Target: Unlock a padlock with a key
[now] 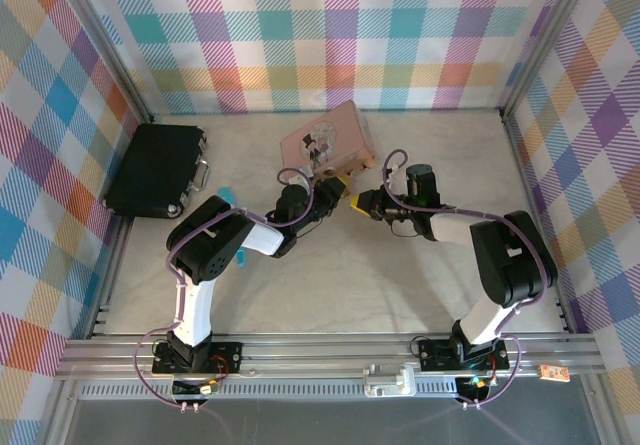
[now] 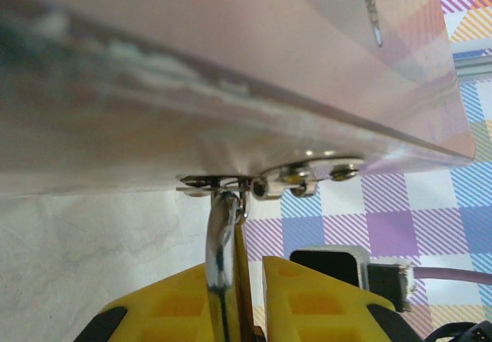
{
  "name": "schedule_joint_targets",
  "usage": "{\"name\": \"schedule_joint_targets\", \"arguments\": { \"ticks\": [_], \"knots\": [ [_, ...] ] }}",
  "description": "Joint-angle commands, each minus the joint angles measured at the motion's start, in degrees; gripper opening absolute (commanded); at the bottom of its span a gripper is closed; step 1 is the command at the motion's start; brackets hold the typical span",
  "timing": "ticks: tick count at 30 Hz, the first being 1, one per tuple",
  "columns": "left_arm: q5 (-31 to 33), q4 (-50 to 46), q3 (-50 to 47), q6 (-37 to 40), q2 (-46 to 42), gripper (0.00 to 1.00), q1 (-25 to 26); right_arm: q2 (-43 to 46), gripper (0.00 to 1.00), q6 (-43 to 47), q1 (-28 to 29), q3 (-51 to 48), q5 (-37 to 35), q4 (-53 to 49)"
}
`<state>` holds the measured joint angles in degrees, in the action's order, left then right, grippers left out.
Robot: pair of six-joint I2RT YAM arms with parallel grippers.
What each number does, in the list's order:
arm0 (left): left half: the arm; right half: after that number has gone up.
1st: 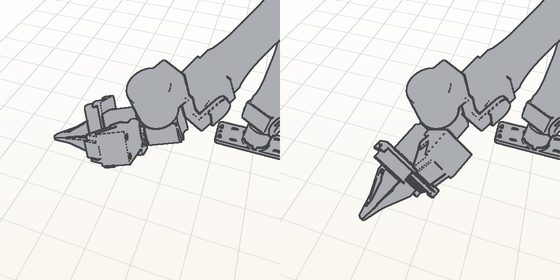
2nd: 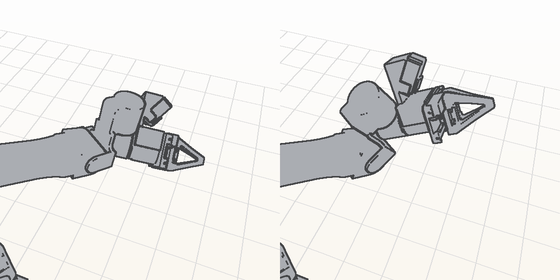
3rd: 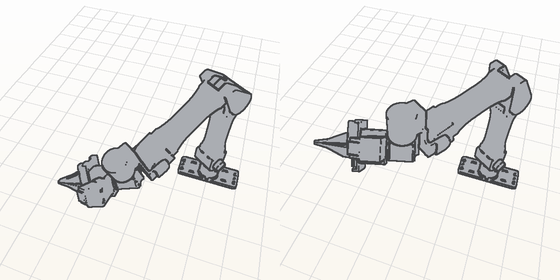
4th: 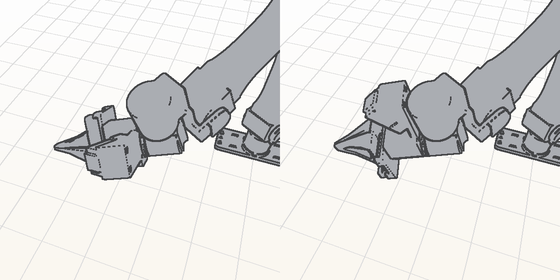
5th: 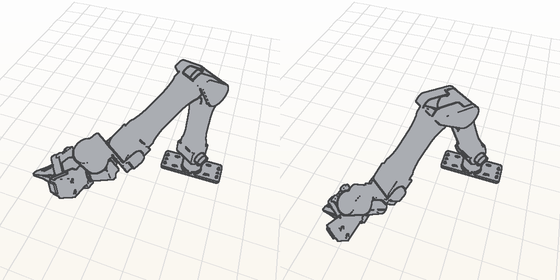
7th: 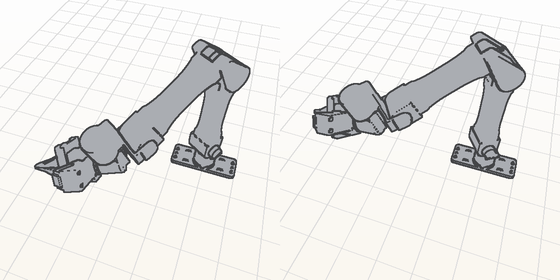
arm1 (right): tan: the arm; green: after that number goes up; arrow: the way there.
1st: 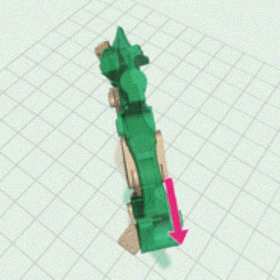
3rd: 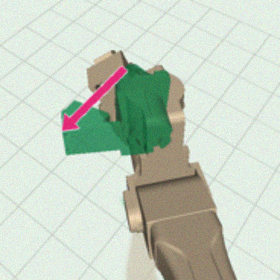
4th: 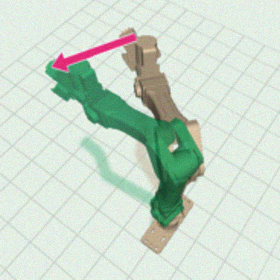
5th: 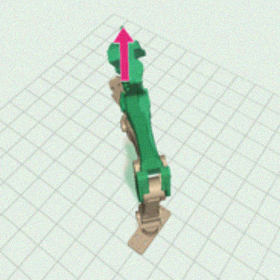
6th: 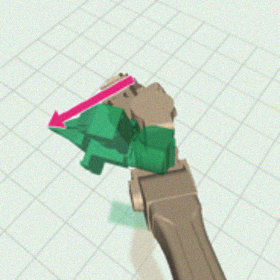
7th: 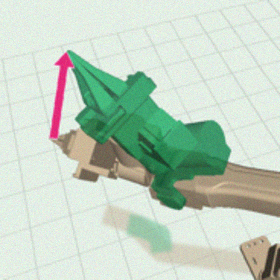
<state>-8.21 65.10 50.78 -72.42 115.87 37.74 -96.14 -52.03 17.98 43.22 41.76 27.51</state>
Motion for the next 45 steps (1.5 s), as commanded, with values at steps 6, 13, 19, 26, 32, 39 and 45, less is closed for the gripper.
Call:
{"name": "schedule_joint_targets", "arguments": {
  "ticks": [6,13,19,26,32,39,45],
  "knots": [
    [-5.92,10.31,0.28,-1.3,-1.95,0.0,2.69,-4.98,0.0,-14.97,-1.62,0.88,4.05,15.76],
    [-5.89,6.24,-0.59,-1.83,-4.44,0.0,2.61,-1.59,0.0,1.93,-2.68,4.19,5.26,2.75],
    [-4.29,6.82,0.49,-4.04,-2.55,0.0,2.1,0.11,0.0,6.9,-2.68,4.42,5.3,-0.29],
    [-4.27,1.52,0.99,-3.32,-3.44,0.0,1.47,3.95,0.0,19.85,-2.6,5.68,-2.25,-13.72],
    [-4.45,-2.32,1.68,-2.7,-4.27,0.0,1.13,6.27,0.0,23.68,-2.26,5.38,-5.05,-16.15],
    [-3.93,0.0,2.39,-3.91,-2.84,0.0,0.89,6.34,0.0,21.63,-1.45,3.69,-4.61,-15.62],
    [-4.22,0.19,2.97,-2.01,-3.07,0.0,-0.03,8.72,0.0,15.71,-1.01,-0.64,-1.83,-11.58]
  ]
}}
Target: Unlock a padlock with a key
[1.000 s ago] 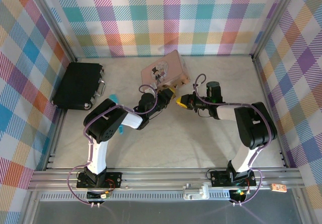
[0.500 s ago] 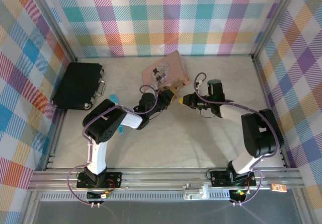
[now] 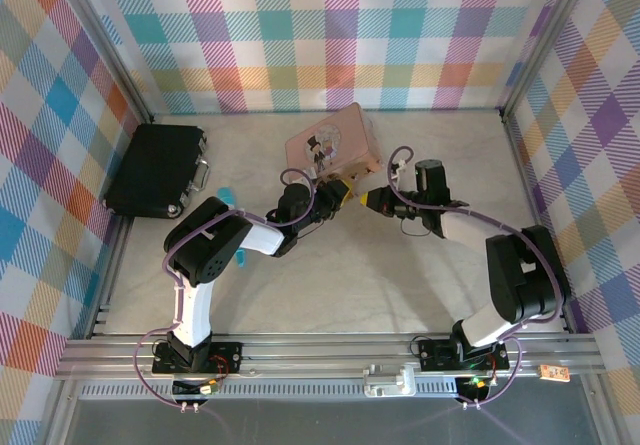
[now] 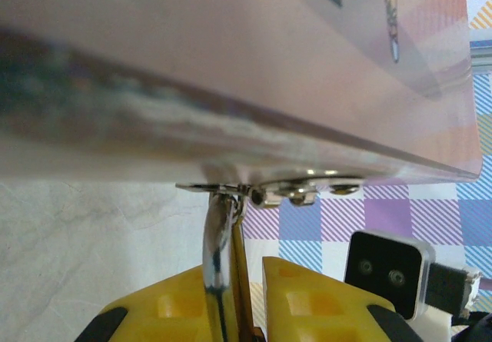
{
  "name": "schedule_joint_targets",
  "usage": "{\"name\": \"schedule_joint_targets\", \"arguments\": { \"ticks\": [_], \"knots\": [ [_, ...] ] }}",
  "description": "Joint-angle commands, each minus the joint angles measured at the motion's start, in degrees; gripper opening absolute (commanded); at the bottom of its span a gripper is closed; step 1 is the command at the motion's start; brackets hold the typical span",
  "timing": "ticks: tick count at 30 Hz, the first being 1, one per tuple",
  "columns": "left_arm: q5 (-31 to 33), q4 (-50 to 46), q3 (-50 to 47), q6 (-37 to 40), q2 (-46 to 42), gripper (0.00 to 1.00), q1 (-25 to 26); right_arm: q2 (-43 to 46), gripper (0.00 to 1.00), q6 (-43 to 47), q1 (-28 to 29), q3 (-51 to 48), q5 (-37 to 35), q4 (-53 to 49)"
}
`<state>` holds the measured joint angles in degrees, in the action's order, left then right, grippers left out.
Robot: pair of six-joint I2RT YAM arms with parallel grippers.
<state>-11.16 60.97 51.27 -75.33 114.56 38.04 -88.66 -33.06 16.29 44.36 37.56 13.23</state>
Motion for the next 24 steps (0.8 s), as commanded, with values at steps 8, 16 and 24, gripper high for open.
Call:
{"name": "schedule_joint_targets", "arguments": {
  "ticks": [8,16,24],
  "knots": [
    [-1.59,5.25,2.7,1.31,-1.22,0.0,-0.38,0.2,0.0,-8.32,3.39,-3.68,2.58,8.95],
    [-1.23,6.69,1.73,1.01,-1.28,0.0,-0.42,0.66,0.0,-8.44,3.47,-2.51,-1.14,7.18],
    [-1.32,7.32,1.9,0.81,-1.12,0.0,-0.42,1.03,0.0,-9.16,3.44,-3.6,-3.99,6.29]
  ]
}}
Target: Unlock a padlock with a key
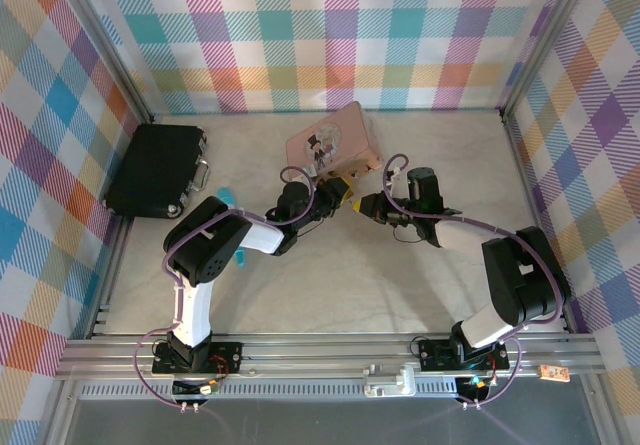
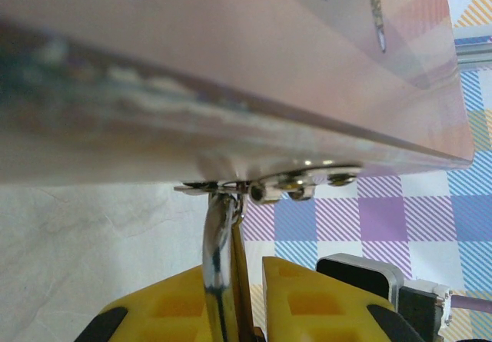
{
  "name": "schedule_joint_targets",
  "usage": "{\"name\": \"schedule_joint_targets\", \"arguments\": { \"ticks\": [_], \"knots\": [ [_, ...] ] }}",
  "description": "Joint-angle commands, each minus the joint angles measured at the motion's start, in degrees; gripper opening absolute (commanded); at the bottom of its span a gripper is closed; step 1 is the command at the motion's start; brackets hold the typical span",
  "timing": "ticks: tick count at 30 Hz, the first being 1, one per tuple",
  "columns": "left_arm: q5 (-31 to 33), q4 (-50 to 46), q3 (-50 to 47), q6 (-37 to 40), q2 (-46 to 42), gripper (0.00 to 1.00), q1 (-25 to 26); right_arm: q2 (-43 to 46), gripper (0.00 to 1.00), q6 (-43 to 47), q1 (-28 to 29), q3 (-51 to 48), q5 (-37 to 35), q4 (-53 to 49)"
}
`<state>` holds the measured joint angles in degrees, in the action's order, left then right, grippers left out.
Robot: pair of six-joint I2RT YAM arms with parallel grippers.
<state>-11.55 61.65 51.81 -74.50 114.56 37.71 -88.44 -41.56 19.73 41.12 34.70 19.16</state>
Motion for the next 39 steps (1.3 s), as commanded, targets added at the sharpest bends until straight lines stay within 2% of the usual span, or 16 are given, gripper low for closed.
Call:
{"name": "schedule_joint_targets", "arguments": {
  "ticks": [1,9,26,31,39],
  "knots": [
    [-0.93,6.9,1.45,-0.03,-1.02,0.0,-0.1,0.97,0.0,-1.05,-0.02,-0.72,-1.12,1.23],
    [-1.25,7.06,1.55,-0.03,-0.92,0.0,-0.01,1.3,0.0,-2.58,-0.03,-0.21,0.76,4.42],
    [-2.67,9.94,1.41,-1.13,-0.5,0.0,0.52,-5.49,0.0,-9.22,-0.13,2.18,5.93,14.47],
    [-4.27,13.56,0.66,-2.01,0.03,0.0,0.78,-9.15,0.0,-16.62,-1.94,3.92,10.31,16.53],
    [-6.11,14.38,-1.07,-2.54,-0.9,0.0,1.05,-17.36,0.0,-32.32,-4.23,5.59,15.78,32.21]
  ]
}}
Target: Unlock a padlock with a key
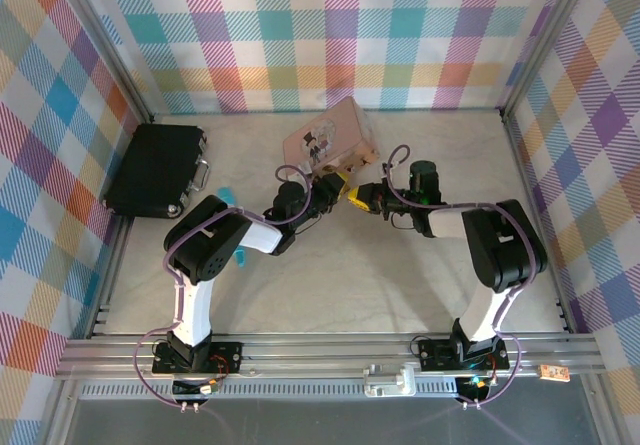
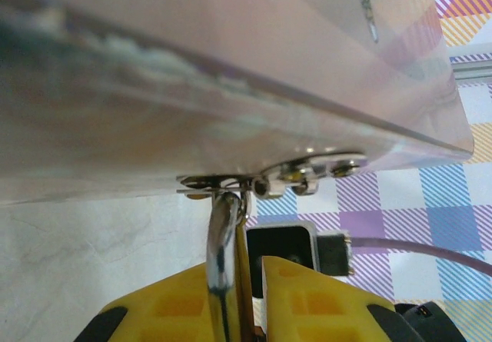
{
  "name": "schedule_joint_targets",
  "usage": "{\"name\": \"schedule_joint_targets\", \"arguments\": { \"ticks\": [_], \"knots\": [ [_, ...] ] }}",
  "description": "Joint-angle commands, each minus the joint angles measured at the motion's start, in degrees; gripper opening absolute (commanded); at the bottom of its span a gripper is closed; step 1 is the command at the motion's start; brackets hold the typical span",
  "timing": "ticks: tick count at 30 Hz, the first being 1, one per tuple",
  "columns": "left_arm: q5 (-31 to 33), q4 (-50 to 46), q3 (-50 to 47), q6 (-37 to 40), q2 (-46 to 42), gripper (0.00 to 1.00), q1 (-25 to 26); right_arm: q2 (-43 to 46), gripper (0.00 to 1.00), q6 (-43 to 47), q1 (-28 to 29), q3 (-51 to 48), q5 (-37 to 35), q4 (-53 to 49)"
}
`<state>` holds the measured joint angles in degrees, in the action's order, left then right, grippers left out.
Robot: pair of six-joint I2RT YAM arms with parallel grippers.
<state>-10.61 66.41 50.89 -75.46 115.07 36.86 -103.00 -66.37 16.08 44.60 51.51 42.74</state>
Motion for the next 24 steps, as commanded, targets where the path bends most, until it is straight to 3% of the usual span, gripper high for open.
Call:
{"name": "schedule_joint_targets", "arguments": {
  "ticks": [1,8,18,24],
  "knots": [
    [-7.12,9.68,-0.27,-1.68,-1.42,0.0,1.9,-3.29,0.0,-7.84,-0.62,2.36,-1.0,8.79],
    [-6.88,9.93,0.04,-1.86,-1.17,0.0,1.99,-1.67,0.0,-3.99,-0.99,2.01,-6.53,2.01],
    [-5.53,10.5,0.55,-2.32,-1.26,0.0,3.89,1.42,0.0,-14.74,3.78,-1.05,-23.73,5.89],
    [-2.31,10.23,-0.15,-2.06,-1.68,0.0,3.81,3.0,0.03,-10.91,3.74,-1.1,-25.04,3.82]
  ]
}}
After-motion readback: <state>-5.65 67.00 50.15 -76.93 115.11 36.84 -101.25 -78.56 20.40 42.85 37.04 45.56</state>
